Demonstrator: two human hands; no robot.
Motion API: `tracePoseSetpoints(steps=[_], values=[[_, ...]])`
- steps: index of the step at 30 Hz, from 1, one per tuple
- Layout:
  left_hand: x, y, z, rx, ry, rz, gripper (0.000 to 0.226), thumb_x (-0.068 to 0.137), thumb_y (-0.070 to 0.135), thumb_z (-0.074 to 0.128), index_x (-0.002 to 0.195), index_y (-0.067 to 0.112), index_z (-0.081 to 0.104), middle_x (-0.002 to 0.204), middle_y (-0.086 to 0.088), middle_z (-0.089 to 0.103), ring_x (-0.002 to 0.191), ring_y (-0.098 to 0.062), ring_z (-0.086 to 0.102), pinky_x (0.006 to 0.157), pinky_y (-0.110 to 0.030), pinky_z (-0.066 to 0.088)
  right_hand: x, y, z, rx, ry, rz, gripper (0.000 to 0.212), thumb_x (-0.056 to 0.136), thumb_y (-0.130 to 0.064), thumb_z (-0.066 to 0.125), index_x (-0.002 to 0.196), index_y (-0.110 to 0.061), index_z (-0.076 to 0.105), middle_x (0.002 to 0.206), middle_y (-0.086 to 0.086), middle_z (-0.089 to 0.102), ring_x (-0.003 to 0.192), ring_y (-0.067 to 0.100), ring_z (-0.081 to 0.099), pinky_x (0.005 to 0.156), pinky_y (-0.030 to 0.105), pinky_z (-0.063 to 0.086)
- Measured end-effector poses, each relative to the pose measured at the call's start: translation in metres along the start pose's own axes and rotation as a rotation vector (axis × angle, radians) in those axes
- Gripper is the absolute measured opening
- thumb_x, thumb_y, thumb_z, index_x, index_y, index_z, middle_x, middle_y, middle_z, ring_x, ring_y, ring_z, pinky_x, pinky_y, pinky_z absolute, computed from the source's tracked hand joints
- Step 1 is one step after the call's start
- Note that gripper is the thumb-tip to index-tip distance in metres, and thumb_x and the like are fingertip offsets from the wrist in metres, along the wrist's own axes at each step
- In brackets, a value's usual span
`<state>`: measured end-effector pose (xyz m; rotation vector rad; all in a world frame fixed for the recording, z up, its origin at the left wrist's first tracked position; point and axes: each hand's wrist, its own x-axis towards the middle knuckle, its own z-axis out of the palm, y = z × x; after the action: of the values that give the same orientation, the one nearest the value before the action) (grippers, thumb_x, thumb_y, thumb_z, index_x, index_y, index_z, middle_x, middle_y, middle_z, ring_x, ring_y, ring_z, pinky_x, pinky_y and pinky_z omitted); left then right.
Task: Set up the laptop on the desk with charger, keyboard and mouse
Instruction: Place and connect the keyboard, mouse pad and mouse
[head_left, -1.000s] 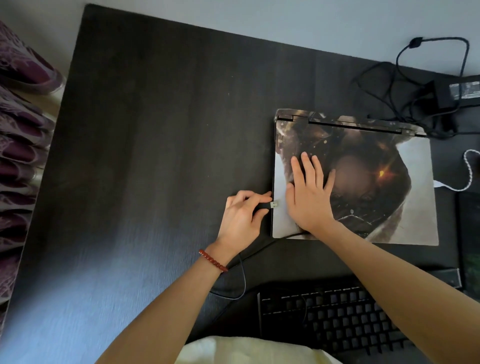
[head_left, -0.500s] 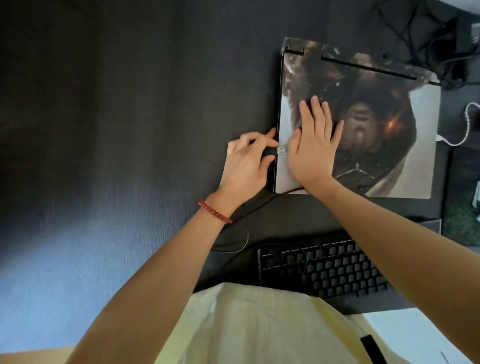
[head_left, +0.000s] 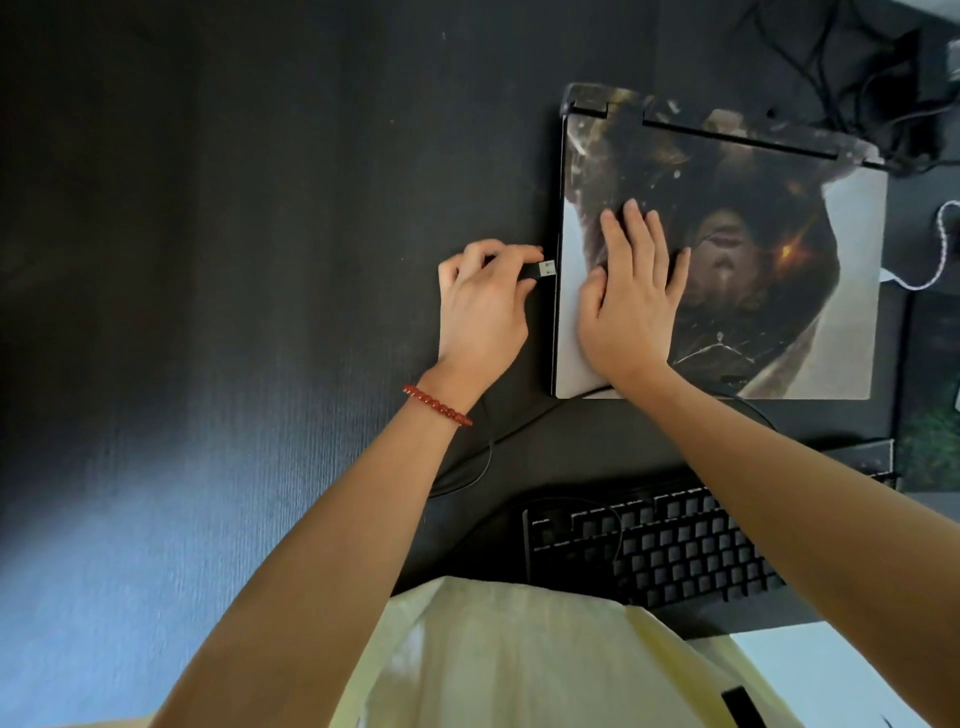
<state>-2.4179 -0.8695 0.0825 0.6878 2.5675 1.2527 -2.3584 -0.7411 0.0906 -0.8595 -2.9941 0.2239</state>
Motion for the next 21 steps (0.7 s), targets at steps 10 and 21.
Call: tracePoseSetpoints(steps=[10, 21], values=[[0.007, -0.005, 0.003, 0.110, 0.023, 0.010, 0.023, 0.084, 0.010, 0.058, 0.104, 0.013, 0.069, 0.094, -0.006, 0.065, 0.096, -0.029, 0.054, 0.079, -0.030, 0.028, 0.000, 0.001, 0.001, 0.002, 0.006, 0.000, 0.056, 0.087, -0.026, 0.025, 0.141, -0.018, 0.033, 0.153, 0.003, 0.028, 0.144, 0.022, 0.017, 0.115, 0.054, 0.006], [0.024, -0.011, -0.004, 0.098, -0.099, 0.115, 0.028, 0.081, 0.009, 0.062, 0.108, 0.012, 0.065, 0.092, -0.006, 0.066, 0.097, -0.027, 0.056, 0.084, -0.026, 0.023, -0.001, -0.001, 0.000, -0.009, -0.003, -0.008, 0.056, 0.087, -0.026, 0.025, 0.142, -0.017, 0.032, 0.154, 0.004, 0.026, 0.144, 0.023, 0.017, 0.114, 0.054, 0.005]])
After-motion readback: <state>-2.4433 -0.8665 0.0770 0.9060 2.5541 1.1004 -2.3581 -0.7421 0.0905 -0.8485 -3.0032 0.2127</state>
